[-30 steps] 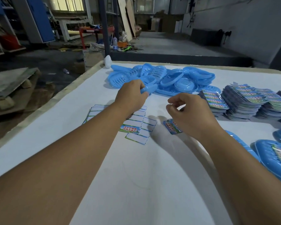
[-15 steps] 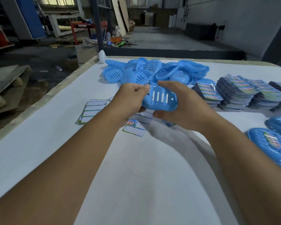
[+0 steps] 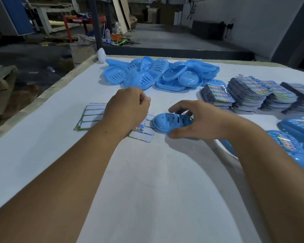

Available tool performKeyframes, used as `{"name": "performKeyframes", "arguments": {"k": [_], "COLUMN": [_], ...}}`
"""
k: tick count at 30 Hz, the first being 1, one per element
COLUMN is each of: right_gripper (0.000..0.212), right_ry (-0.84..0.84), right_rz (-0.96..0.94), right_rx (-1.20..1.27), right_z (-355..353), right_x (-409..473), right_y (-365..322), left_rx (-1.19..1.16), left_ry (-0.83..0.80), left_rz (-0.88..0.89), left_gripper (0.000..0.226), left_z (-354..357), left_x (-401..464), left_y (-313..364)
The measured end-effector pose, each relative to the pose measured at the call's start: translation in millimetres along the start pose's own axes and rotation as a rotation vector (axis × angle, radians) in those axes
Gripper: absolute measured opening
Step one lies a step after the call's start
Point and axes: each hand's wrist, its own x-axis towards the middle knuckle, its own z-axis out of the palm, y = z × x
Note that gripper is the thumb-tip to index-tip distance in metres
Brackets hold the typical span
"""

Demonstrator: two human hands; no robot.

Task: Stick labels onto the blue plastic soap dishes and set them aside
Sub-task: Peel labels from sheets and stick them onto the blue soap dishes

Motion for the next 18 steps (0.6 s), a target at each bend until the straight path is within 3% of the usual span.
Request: {"name": "performKeyframes", "arguments": {"k": [7, 18], "right_gripper": [0.056, 0.067], "right_ry": [0.199, 0.273], "right_rz": [-0.011, 0.061], "right_rx": [0.001, -0.012], "right_z": [5, 23], "right_x": [13, 31], "right_y": [-8, -17], "left_rx": [0.081, 0.059], "left_ry": [-0.008, -0.028], "left_rz": [0.02, 0.018], "left_gripper": [0.02, 0.017], "left_z": [6, 13], "left_x": [5, 8], "left_y": [-6, -13]}}
